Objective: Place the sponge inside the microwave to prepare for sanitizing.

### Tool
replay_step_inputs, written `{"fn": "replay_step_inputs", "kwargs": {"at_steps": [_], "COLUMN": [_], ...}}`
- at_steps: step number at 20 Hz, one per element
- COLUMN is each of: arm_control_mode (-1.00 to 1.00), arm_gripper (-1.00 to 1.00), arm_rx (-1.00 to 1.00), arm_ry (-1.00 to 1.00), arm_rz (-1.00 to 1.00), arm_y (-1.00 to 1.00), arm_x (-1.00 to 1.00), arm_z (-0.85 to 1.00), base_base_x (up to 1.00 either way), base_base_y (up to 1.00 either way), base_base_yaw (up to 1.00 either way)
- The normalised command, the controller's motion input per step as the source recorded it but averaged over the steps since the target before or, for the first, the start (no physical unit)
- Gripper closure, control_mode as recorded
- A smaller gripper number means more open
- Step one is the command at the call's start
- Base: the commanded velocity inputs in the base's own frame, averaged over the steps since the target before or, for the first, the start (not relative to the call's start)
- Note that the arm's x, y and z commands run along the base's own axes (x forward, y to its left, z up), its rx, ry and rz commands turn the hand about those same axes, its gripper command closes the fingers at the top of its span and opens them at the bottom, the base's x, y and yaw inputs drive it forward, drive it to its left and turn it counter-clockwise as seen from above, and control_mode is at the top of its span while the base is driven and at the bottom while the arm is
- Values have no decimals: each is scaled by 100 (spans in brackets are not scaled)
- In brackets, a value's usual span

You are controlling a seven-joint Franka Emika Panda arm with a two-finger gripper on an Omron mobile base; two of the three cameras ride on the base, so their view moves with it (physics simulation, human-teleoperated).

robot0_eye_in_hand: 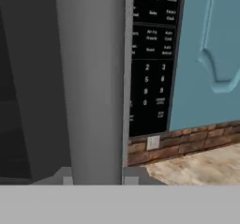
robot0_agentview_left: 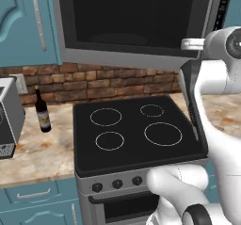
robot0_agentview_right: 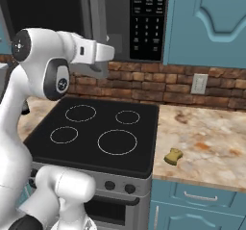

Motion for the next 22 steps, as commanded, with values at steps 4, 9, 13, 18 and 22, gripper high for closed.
{"fn": "replay_step_inputs", "kwargs": {"at_steps": [4, 9, 13, 18, 22], "arm_control_mode": [-100, -100, -100, -100, -100], "arm_gripper": [100, 100, 100, 100, 100], "arm_rx": [-1, -1, 0, 0, 0], "arm_ry": [3, 0, 0, 0, 0], "arm_rz": [-26, -24, -24, -21, -22], "arm_y": [18, 34, 32, 37, 41], "arm_x": [-83, -96, -91, -84, -71], "arm_z": [4, -1, 0, 0, -1], "base_base_x": [0, 0, 0, 0, 0], "base_base_y": [0, 0, 0, 0, 0], "base_base_yaw": [0, 0, 0, 0, 0]}}
